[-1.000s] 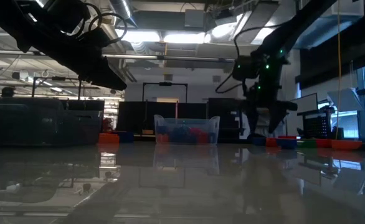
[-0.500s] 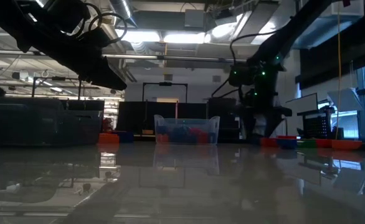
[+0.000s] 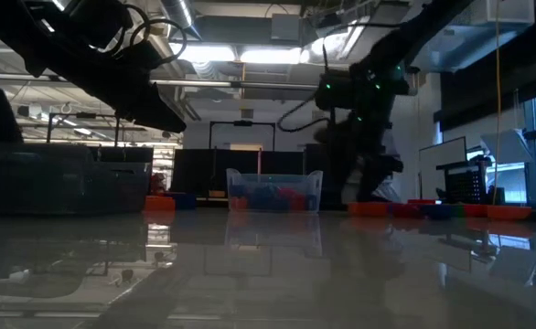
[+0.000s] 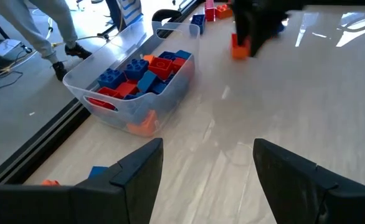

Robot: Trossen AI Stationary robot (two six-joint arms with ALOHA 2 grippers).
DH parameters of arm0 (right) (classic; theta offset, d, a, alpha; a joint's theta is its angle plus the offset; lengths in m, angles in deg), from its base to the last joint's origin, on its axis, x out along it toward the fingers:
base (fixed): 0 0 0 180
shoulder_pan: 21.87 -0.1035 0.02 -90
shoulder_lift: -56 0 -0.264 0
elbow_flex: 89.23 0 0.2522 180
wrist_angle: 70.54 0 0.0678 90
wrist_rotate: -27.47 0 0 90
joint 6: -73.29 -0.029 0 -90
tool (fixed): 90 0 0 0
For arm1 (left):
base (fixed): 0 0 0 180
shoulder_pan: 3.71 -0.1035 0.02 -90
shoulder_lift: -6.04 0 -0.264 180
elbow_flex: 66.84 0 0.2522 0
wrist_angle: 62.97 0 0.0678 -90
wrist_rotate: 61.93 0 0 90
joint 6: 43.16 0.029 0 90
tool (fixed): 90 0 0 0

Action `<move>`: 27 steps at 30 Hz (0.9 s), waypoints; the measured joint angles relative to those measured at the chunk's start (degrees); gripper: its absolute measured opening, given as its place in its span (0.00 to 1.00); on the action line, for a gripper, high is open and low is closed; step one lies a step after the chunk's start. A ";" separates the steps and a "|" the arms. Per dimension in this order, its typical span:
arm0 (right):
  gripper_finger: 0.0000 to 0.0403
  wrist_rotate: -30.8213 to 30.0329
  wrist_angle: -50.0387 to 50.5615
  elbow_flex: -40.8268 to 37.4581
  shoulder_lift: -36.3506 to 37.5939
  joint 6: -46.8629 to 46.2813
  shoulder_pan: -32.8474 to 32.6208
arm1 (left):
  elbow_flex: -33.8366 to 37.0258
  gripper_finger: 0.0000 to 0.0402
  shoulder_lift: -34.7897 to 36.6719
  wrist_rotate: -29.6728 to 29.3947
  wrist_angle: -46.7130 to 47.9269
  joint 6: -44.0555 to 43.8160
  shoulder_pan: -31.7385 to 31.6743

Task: Sort blocks by size
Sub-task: Put the orange 8 stud game piece into the gray bin

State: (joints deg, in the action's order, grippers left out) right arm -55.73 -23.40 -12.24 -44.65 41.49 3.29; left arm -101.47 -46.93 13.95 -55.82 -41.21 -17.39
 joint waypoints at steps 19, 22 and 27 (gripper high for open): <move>0.71 -12.53 18.14 11.70 -1.96 49.51 -0.78 | 0.00 0.59 0.07 0.01 0.52 -0.30 0.69; 0.71 -12.15 15.98 10.29 -3.86 51.56 -0.78 | 0.00 0.59 0.07 0.01 0.61 -0.28 0.69; 0.71 -11.71 16.13 9.83 -7.24 51.74 -0.83 | 0.00 0.59 0.07 0.01 0.68 -0.28 0.69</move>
State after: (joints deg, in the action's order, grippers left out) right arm -67.44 -7.28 -2.41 -51.89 93.23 2.47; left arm -101.47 -46.87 13.96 -55.14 -41.49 -16.70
